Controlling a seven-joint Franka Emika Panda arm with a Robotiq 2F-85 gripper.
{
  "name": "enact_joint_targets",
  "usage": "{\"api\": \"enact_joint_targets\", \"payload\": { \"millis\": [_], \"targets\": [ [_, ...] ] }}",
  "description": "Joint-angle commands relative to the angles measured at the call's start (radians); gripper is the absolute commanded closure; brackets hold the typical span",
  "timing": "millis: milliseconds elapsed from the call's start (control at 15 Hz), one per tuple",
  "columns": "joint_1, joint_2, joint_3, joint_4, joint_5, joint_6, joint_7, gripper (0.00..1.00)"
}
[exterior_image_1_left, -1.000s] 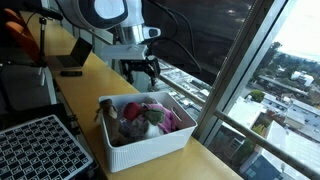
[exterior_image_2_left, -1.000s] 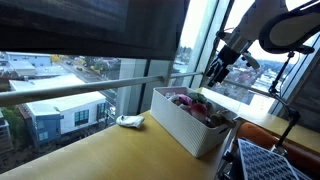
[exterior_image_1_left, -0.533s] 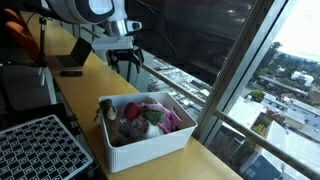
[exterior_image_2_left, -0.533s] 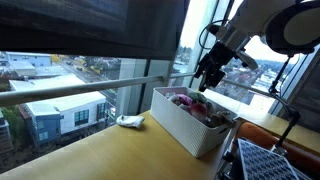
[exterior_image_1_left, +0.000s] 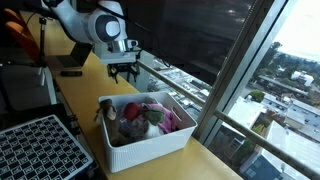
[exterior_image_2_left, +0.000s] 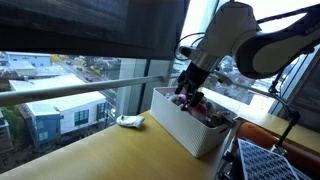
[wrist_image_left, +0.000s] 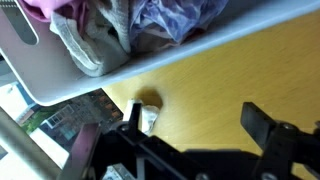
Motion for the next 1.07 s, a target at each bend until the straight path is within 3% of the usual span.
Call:
{"api": "enact_joint_targets", "payload": {
  "millis": [0,533,1000],
  "targets": [
    [0.029,0.191,0.0,0.203,-0.055,-0.006,0.001,0.0],
    [0.021,0.527,0.005,0.646,-0.015,-0.067,-0.102,0.0],
    [0.034,0.762,0.011,0.992,0.041,-0.199,-0.098,0.0]
  ]
}}
